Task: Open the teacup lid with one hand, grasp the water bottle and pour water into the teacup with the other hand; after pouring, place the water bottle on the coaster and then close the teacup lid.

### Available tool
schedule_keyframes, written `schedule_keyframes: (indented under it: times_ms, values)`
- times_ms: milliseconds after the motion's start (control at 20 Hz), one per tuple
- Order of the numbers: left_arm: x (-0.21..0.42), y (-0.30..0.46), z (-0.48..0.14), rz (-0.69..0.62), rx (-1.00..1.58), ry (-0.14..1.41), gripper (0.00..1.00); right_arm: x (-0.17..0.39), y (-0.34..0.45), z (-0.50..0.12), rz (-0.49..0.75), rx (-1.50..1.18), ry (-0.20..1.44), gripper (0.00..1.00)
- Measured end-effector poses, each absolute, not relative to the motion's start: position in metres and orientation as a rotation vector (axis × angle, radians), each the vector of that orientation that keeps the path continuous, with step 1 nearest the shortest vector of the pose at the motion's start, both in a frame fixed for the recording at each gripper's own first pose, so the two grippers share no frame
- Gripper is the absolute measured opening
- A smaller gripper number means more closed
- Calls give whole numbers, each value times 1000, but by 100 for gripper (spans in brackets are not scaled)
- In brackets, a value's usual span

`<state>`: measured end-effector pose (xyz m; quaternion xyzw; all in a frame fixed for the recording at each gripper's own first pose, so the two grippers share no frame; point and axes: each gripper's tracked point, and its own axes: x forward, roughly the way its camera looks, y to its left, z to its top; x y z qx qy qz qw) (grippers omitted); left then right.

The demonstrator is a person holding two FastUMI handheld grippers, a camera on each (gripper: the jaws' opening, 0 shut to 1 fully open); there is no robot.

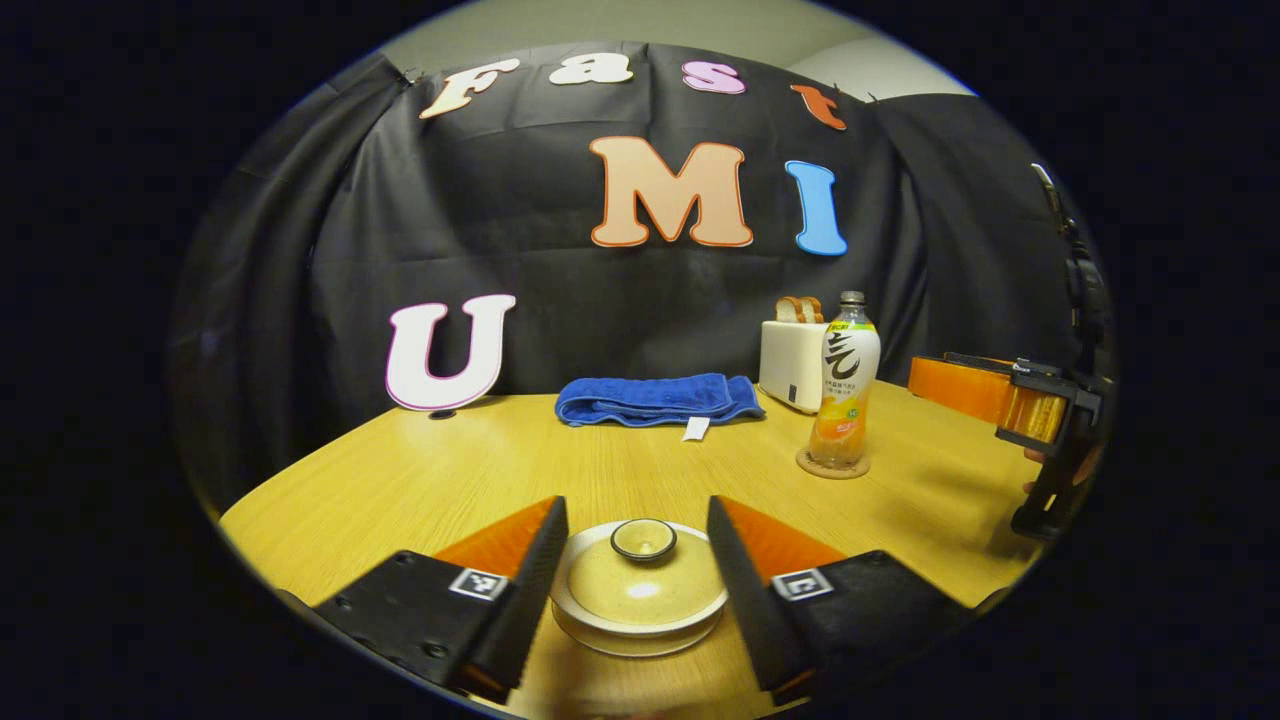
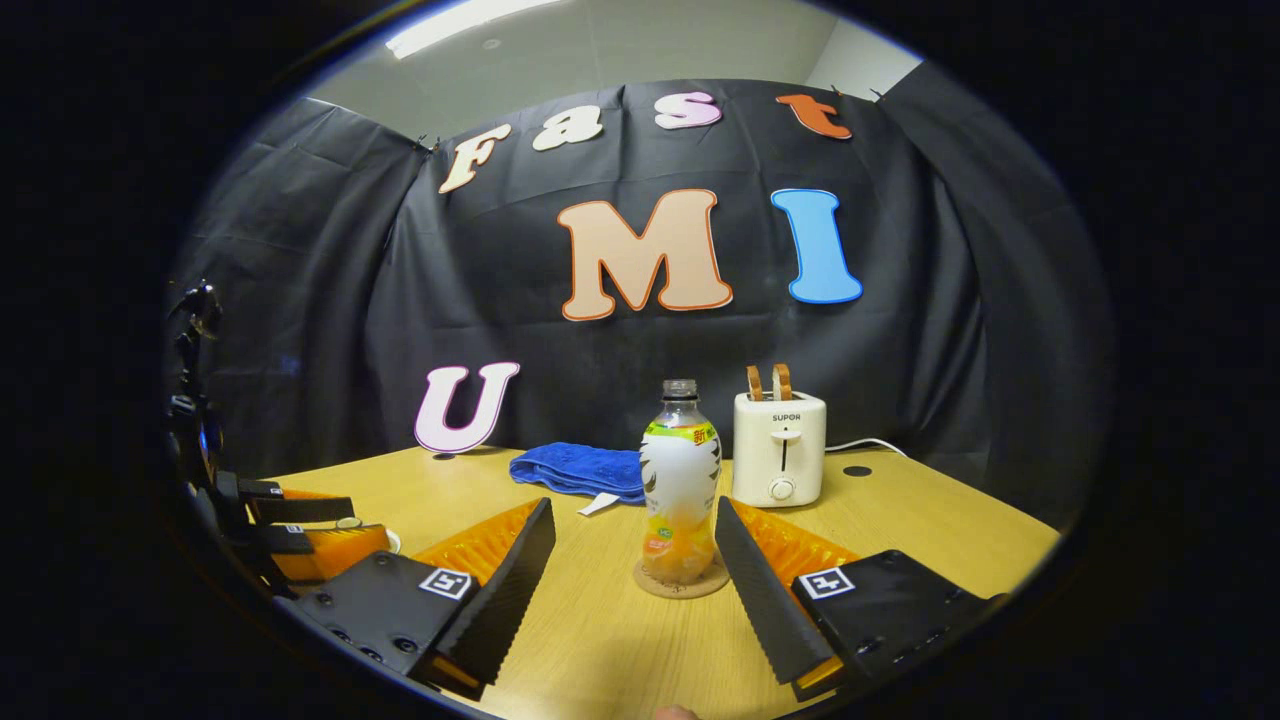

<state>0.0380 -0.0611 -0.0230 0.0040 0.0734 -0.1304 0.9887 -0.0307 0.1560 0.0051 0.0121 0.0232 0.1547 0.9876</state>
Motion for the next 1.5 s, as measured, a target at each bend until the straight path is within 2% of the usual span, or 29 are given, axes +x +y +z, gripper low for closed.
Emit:
schedule_keyframes:
  times_ms: [50,150,250,300,400,700,1500]
  values:
    - [33,-55,-18,-241,6,132,100,-36,156,7,302,20,34,99]
    - [35,-48,-14,-198,9,95,97,-46,158,6,286,0,10,99]
    - [31,-39,-8,-166,9,58,100,-59,161,-1,276,-21,2,99]
    - [27,-35,-6,-153,5,43,97,-65,163,-4,272,-27,3,100]
    - [23,-32,-4,-145,0,24,97,-73,166,-12,264,-45,3,100]
    - [16,-30,0,-153,-7,3,97,-80,169,-31,241,-10,43,100]
    - [14,-28,-1,-144,-10,10,97,-79,165,-28,212,-2,41,99]
